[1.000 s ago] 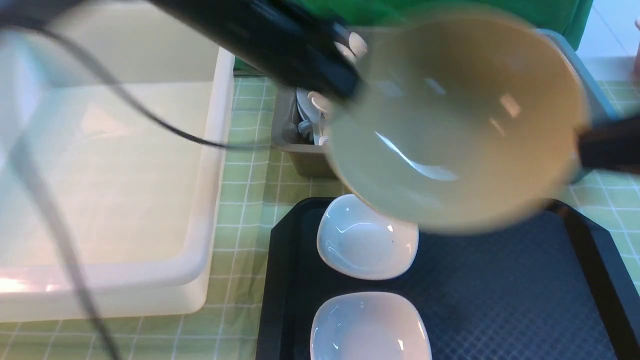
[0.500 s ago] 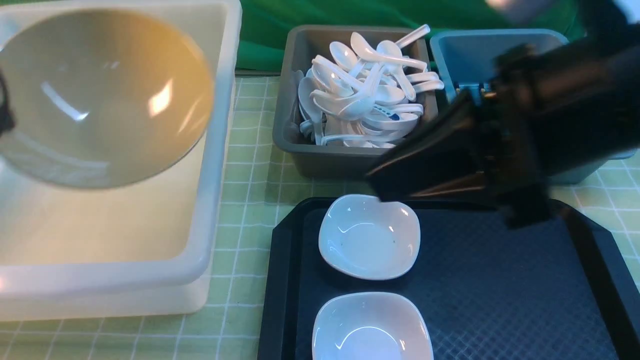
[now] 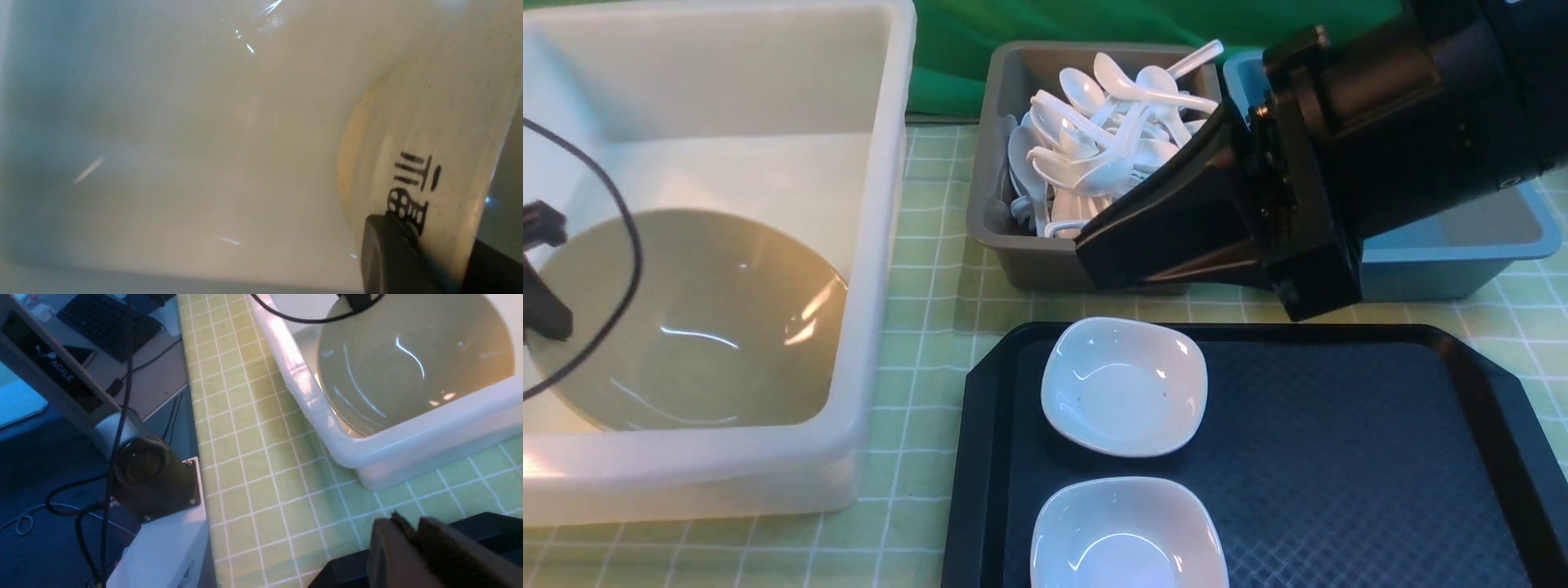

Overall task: On green table put chopsticks spoon bowls plates into blue grey white boxes.
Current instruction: 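Place the tan bowl onto the bowl stack in the left bin with the left gripper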

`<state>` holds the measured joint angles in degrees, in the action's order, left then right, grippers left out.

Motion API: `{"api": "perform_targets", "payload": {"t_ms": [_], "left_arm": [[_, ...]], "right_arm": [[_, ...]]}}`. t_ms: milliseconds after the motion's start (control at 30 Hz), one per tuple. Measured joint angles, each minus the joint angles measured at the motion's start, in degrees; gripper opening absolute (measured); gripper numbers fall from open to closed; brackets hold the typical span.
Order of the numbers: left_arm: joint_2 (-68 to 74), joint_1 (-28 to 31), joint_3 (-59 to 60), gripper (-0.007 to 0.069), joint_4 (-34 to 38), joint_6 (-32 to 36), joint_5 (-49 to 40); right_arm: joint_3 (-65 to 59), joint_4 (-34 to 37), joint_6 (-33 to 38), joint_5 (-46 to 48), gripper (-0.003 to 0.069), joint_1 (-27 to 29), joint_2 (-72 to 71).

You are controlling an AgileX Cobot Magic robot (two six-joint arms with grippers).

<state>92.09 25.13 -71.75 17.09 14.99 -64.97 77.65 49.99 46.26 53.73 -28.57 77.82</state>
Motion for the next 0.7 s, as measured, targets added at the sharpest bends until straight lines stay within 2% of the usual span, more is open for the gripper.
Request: {"api": "perform_targets", "payload": {"t_ms": [233, 300, 433, 567, 633, 667, 700], "left_arm": [[1.4, -1.1, 0.0, 0.0022, -2.3, -5.3, 0.8], [1.4, -1.3, 0.0, 0.0049, -3.8, -7.4, 0.8], [1.4, -1.3, 0.0, 0.0146, -5.7, -9.6, 0.9], [1.4, -1.3, 0.0, 0.0313, -6.5, -10.1, 1.0], [1.4, -1.3, 0.0, 0.0384, -6.4, -10.2, 0.7], [1.4, -1.3, 0.0, 0.0391, -6.3, -10.2, 0.7], [1.4, -1.3, 0.0, 0.0443, -4.9, -9.8, 0.5]], "right_arm": [[0.0, -0.1, 0.0, 0.4, 0.0097, 0.0, 0.0], [0.0, -0.1, -0.2, 0.4, 0.0099, 0.0, 0.0], [0.0, -0.1, -0.9, 0.4, 0.0104, 0.0, 0.0], [0.0, -0.1, -1.0, 0.4, 0.0111, 0.0, 0.0], [0.0, -0.1, -0.2, 0.4, 0.0114, 0.0, 0.0], [0.0, -0.1, 0.1, 0.4, 0.0114, 0.0, 0.0], [0.0, -0.1, 0.7, 0.6, 0.0119, 0.0, 0.0]]}}
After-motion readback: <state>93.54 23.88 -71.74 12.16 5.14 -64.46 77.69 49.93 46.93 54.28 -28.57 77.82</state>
